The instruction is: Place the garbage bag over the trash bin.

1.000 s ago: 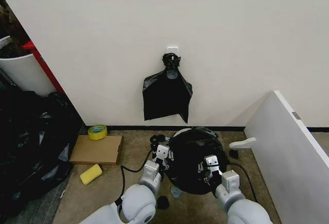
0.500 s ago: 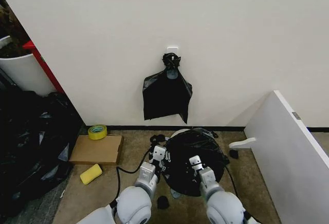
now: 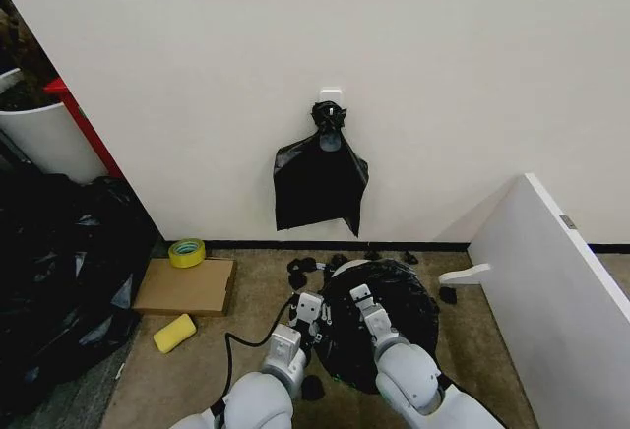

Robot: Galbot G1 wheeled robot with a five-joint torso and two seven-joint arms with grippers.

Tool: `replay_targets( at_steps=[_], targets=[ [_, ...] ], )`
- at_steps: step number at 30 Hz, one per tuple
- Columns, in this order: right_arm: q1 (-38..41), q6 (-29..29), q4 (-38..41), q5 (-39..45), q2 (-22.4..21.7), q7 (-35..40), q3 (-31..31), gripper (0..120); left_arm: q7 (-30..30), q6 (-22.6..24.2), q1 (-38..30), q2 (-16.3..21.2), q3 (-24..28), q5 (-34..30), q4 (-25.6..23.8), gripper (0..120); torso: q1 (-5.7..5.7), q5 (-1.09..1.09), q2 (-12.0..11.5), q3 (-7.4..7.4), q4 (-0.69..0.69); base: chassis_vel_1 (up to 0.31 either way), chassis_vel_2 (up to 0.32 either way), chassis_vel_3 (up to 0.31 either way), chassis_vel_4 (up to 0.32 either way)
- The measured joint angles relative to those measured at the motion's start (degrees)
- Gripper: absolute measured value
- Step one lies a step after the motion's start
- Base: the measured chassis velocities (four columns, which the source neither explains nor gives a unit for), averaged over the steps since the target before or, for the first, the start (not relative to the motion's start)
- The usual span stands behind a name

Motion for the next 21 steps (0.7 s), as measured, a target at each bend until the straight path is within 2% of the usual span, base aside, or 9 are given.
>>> replay_targets(
  at_steps=[5, 10, 15, 21],
  targets=[
    [-1.7, -1.31, 1.4, -1.84, 0.27, -1.03, -1.44, 0, -0.01, -0.04, 0.02, -0.45, 0.93, -0.01, 0.21, 0, 0.0, 0.0, 0.0, -0.01, -0.02, 0.0, 0.0, 0.0, 0.0],
    [0.76, -0.81, -0.46, -2.44, 0.92, -1.57, -1.58, 0, 0.02, -0.03, 0.16, -0.27, 1.38, -0.13, -0.11, 0, 0.0, 0.01, 0.0, 0.0, 0.02, 0.0, 0.0, 0.0, 0.0],
    [1.42, -0.87, -2.75, -0.8, -1.3, -0.51, -0.48, 0, 0.07, 0.02, 0.25, -0.28, 1.34, -0.3, -0.76, 0, 0.0, -0.01, 0.0, 0.0, -0.02, 0.0, 0.0, 0.0, 0.0],
    [1.62, -0.75, -0.74, 1.47, -0.66, -0.63, -2.32, 0, 0.08, 0.03, 0.35, -0.34, 2.09, -0.37, -0.77, 0, 0.0, 0.0, 0.0, 0.0, 0.0, 0.0, 0.0, 0.0, 0.0]
  ],
)
